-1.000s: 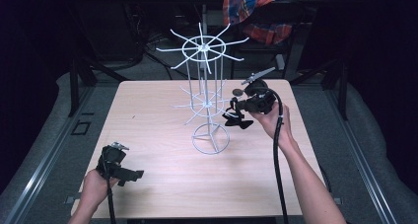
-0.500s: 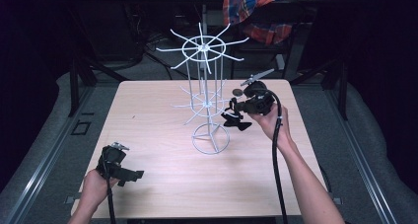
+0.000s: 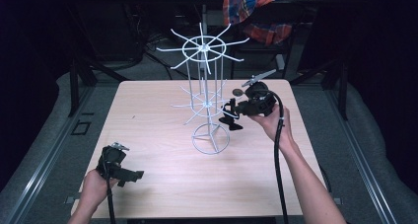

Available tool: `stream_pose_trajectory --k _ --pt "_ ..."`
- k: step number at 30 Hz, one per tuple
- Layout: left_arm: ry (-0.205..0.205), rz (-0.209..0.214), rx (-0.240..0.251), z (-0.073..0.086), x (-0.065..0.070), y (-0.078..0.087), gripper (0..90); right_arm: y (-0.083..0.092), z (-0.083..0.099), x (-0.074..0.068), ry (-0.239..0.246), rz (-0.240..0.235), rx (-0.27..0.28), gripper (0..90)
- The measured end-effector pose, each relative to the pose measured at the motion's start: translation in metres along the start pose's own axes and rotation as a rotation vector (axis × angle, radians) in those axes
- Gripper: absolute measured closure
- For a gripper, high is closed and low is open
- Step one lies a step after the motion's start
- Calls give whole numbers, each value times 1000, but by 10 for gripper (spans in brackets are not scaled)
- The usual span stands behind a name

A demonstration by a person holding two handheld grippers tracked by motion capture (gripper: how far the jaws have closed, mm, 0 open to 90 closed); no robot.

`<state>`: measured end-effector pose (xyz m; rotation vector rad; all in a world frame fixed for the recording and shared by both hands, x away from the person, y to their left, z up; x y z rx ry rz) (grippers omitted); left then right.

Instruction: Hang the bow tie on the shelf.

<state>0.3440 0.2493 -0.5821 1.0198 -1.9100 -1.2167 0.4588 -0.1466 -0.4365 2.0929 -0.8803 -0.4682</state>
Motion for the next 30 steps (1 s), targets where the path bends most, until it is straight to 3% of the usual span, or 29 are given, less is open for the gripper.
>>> stream_pose_trajectory --k 1,14,24,30 --pt "0 0 0 0 0 0 0 3 2 0 6 -2 -8 609" --pt "2 -1 -1 0 1 0 0 28 24 -2 16 9 2 311" --pt "1 -1 4 0 1 0 0 50 51 -7 39 24 -22 164" --pt "-2 -5 4 -1 2 0 0 58 83 -7 51 46 -70 139"
Point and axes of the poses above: each handheld gripper's, and its own axes: y roughly backward along the jaws, z roughly out of its underside, x roughly to its right, the point moved 6 cm from there along -y, roughly forward along the jaws, and after that the axes turned 5 degrees about -x, right-handed, at the moved point
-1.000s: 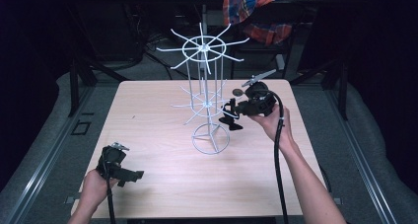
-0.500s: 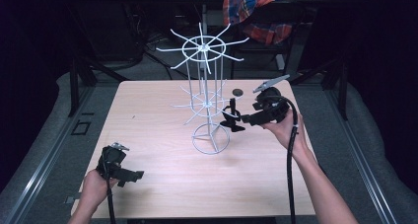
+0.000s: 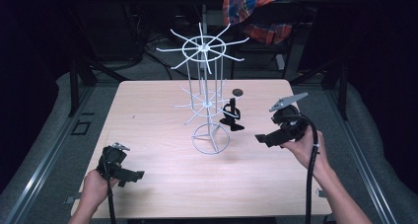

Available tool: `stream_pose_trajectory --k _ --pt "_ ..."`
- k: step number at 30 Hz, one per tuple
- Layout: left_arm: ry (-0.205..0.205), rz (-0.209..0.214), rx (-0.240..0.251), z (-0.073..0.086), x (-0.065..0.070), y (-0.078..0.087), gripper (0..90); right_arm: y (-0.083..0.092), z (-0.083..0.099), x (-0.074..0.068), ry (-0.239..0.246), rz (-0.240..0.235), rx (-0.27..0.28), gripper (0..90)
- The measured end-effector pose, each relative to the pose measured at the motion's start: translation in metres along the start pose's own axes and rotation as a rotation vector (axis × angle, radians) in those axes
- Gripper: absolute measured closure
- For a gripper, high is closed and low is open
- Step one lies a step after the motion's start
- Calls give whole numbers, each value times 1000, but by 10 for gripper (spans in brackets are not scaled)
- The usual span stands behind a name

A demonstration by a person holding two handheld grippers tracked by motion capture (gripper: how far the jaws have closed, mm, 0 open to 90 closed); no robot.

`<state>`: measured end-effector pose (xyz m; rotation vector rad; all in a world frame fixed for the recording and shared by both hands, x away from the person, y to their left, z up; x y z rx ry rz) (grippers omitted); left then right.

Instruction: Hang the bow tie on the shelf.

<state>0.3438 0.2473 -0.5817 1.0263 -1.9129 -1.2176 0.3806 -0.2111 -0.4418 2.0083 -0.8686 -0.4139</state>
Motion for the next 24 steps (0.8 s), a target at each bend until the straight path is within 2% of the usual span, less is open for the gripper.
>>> stream_pose_trajectory --k 3,4,7,9,10,11,12,13,14,15,17,19,24 --pt "-1 0 0 0 0 0 0 -2 17 -1 -2 0 -20 132" --pt "-1 0 0 0 0 0 0 -2 17 -1 -2 0 -20 132" --pt "1 -1 -3 0 0 0 0 -10 40 -6 -6 -1 -34 131" --pt "-1 1 -6 0 0 0 0 -16 53 -9 -9 -7 -65 119" --pt "-1 1 -7 0 1 0 0 -16 53 -9 -9 -7 -65 119" --pt "-1 0 -7 0 1 0 0 -23 65 -10 -7 -5 -86 109" --pt "-1 0 -7 0 1 0 0 -23 65 -10 -7 -5 -86 109" --pt "-2 0 -6 0 1 0 0 -30 76 -12 -12 -5 -119 91" --pt "-2 0 -6 0 1 0 0 -30 76 -12 -12 -5 -119 91" --pt "-1 2 -7 0 1 0 0 -37 88 -14 -15 -1 -145 82" --pt "-2 -1 -10 0 1 -1 0 -42 95 -16 -31 -20 -159 74" --pt "-6 -2 -10 0 1 -1 0 -46 100 -16 -28 -8 -178 77" --pt "-6 -3 -6 -1 2 0 0 -49 103 -14 -32 -20 -185 103"
Point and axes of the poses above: each handheld gripper's, and its own axes: y roughly backward along the jaws, z roughly out of its underside, x roughly to its right, the point moved 6 cm from there along -y, roughly forward along the jaws, and after that the axes turned 5 degrees about -x, right-handed, at the moved point
